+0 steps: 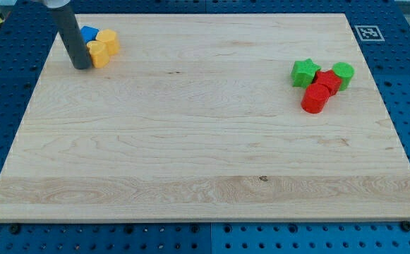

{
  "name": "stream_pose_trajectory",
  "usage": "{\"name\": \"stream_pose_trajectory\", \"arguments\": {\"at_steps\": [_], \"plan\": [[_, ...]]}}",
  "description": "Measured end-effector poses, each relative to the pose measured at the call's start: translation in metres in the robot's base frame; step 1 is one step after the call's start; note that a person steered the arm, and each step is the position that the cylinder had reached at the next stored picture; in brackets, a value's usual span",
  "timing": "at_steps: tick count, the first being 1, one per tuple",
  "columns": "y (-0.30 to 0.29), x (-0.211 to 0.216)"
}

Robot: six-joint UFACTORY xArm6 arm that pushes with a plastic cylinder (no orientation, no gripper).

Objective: Move your arm towards down and right a bit

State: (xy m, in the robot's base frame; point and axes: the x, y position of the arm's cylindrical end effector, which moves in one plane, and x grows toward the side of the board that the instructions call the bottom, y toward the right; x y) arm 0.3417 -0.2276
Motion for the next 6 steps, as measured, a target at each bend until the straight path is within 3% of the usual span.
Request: {"name": "stream_pose_trajectory", "arguments": {"at_steps": [2, 3, 6], "plan": [[0.005, 0.049], [0.005, 0.049], [0.084, 0.079]]}}
